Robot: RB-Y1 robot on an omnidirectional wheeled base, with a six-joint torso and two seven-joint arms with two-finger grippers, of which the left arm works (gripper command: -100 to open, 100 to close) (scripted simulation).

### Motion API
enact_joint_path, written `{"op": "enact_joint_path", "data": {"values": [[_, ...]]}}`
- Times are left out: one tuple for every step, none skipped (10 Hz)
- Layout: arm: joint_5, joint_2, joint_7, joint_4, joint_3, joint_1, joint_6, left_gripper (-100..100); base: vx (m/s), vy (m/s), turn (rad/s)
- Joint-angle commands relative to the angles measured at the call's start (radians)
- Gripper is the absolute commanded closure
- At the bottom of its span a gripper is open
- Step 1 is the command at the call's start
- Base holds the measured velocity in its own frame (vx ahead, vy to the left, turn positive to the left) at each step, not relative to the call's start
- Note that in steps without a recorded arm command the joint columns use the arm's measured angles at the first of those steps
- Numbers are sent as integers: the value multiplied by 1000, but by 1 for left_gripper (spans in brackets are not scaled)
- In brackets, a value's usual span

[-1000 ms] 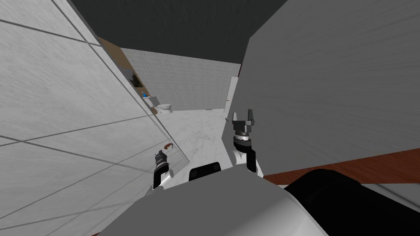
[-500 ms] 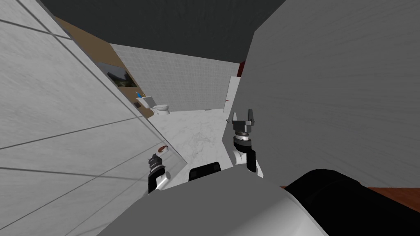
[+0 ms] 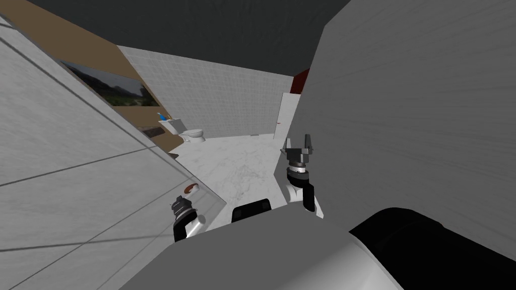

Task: Push the door open

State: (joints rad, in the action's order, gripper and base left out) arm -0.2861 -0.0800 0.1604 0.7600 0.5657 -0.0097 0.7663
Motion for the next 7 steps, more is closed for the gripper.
{"op": "enact_joint_path", "data": {"values": [[-33, -12, 17, 9, 30, 7, 8, 100, 190, 85, -85], [-33, -12, 17, 9, 30, 7, 8, 100, 147, 38, -9], [-42, -12, 22, 13, 37, 11, 8, 100, 102, 18, -6], [-70, -11, 37, 22, 59, 22, 10, 100, 149, 28, -77], [-88, -10, 47, 28, 73, 29, 11, 100, 202, 55, -73], [-106, -8, 57, 34, 87, 36, 11, 100, 192, 81, -51], [-123, -5, 66, 39, 100, 43, 12, 100, 174, 77, -52]]}}
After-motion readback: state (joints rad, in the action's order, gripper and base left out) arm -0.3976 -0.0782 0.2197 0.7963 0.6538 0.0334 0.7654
